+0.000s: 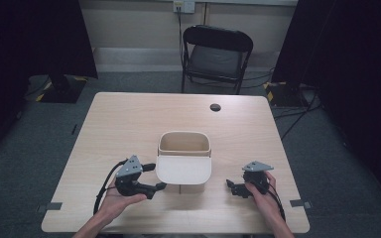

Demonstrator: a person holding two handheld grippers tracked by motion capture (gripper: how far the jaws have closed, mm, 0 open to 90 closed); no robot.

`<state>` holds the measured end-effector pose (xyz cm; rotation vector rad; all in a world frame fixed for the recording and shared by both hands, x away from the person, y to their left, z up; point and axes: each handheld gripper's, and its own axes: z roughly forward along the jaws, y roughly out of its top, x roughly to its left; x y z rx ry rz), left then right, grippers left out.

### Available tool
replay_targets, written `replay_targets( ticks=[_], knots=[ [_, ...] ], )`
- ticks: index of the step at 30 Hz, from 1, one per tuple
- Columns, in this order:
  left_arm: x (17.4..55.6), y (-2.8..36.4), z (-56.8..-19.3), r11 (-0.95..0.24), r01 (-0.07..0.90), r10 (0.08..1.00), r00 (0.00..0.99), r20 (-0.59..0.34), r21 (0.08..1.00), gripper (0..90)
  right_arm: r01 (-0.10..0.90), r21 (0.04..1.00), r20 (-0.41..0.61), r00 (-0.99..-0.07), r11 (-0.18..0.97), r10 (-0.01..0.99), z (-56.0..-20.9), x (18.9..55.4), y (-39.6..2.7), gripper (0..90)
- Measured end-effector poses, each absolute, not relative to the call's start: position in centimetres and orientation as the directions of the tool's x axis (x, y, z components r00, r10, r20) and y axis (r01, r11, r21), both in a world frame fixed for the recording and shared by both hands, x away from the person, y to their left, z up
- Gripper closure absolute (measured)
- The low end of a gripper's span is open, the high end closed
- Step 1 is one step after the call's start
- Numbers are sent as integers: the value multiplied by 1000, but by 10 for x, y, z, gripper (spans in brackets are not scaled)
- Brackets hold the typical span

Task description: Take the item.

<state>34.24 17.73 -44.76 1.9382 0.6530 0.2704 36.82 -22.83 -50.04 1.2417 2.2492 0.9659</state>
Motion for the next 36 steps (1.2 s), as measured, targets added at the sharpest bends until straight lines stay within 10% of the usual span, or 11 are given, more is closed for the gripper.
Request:
replay_targets(
  ticks=[36],
  knots=[
    [339, 178, -432, -285, 260, 526, 847, -77, 923, 201, 577, 729, -11, -529, 369, 849, -500, 368, -228, 116]
  ],
)
